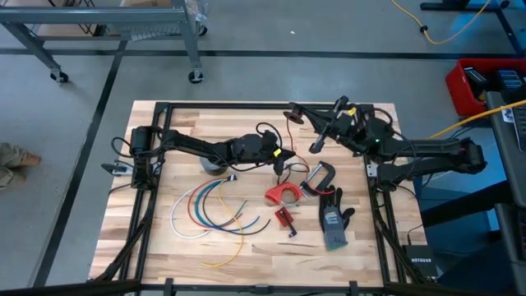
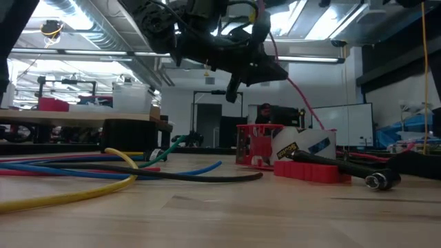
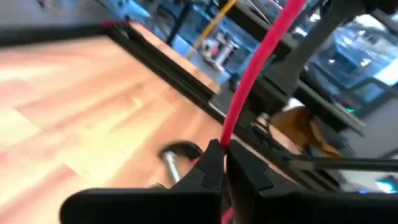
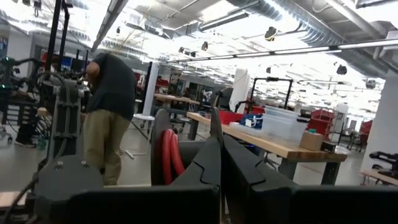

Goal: Coil cords
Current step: Coil the red wire onto the spool

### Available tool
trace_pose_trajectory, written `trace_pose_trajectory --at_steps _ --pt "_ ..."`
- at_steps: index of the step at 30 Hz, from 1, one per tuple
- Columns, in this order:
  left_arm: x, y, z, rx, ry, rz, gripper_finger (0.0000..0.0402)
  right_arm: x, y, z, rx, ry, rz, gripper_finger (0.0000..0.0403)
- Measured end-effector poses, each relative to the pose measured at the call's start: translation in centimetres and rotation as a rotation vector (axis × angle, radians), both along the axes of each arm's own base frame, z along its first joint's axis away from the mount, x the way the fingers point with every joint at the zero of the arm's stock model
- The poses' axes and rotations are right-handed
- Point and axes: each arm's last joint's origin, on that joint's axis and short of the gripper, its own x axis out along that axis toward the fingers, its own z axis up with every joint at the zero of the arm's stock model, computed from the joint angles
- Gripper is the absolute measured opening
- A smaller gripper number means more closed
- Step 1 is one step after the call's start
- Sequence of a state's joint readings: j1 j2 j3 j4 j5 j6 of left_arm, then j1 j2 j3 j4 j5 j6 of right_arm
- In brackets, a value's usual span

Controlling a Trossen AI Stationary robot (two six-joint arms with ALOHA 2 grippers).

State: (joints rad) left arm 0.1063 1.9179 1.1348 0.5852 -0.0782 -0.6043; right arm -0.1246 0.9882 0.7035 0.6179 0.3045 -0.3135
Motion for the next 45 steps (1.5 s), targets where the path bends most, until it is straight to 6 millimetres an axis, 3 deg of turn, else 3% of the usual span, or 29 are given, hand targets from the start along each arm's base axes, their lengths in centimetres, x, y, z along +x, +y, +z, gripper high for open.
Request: trace_pose_trajectory --at_steps 11,21,32,45 --pt "0.4 -0.6 0.6 -0.246 0.016 -0.271 0.0000 1.9 -0.5 -1.6 -0.023 0.078 -0.092 0.0003" --pt "1.1 -0.2 1.8 -0.253 0.131 -0.339 0.0000 2.8 -0.9 -3.0 -0.029 0.189 -0.227 0.0003" --pt "0.8 0.8 1.7 -0.353 0.287 -0.369 0.0000 2.8 -1.1 -4.3 -0.019 0.347 -0.332 0.0003" --pt "1.4 0.9 3.7 -0.344 0.245 -0.468 0.0000 2.8 -1.1 -5.6 -0.027 0.493 -0.317 0.0003"
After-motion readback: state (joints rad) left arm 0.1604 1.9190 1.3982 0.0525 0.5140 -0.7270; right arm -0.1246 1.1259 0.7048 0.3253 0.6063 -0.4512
